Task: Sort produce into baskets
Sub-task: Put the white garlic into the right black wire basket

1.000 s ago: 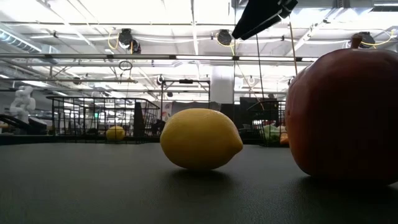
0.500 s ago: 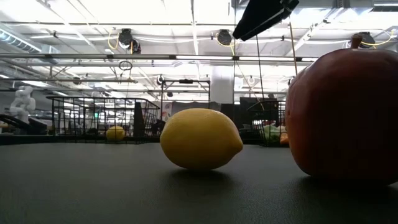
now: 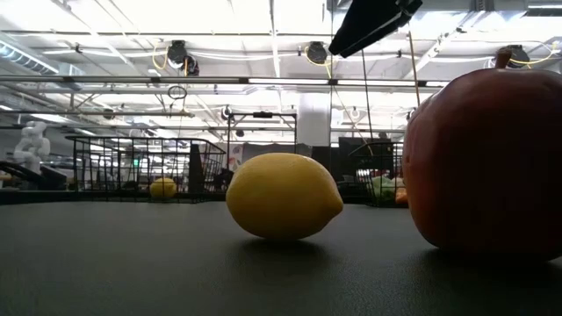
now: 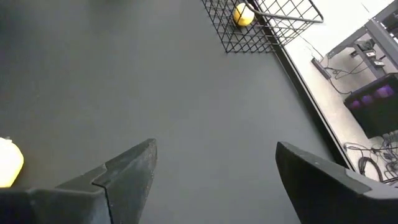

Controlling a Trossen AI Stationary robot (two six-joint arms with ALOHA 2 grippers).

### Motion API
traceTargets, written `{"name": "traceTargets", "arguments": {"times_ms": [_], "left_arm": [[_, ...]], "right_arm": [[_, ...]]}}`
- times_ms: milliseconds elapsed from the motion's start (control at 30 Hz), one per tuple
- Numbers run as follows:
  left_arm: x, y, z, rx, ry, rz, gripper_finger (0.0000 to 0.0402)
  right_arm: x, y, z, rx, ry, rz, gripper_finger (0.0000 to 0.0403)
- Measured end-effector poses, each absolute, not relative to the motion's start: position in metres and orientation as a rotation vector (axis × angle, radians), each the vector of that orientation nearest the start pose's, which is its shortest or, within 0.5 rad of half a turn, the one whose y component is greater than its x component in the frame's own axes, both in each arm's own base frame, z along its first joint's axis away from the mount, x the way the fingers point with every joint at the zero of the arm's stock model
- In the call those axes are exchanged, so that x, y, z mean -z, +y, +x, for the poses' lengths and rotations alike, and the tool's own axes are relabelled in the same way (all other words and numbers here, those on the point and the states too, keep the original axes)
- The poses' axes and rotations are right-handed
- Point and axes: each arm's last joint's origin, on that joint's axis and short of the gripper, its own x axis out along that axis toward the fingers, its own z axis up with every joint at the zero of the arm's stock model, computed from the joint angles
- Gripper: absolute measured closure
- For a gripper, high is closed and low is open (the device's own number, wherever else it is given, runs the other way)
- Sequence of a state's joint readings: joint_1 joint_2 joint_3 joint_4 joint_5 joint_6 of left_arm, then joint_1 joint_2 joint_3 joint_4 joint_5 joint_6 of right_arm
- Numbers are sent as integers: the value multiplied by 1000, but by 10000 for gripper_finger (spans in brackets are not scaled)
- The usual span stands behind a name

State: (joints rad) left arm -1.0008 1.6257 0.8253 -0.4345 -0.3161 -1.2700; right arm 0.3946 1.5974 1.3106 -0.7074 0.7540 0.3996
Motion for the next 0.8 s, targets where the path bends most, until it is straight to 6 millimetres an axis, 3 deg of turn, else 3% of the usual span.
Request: {"name": "traceTargets", "arguments": {"times_ms": [300,433,633,800], "left_arm": [[-151,-224,165,-78,1106,-334,152],[-170,-213,173,-52,1023,-308,152],[-202,-188,184,-17,873,-216,152],[-223,-167,192,-38,755,-119,152]], "right_arm": [[-282,108,311,481,733,-160,85],[-286,112,317,422,685,-139,85],[-287,126,334,186,623,-105,85],[-265,142,354,57,605,-118,85]]}}
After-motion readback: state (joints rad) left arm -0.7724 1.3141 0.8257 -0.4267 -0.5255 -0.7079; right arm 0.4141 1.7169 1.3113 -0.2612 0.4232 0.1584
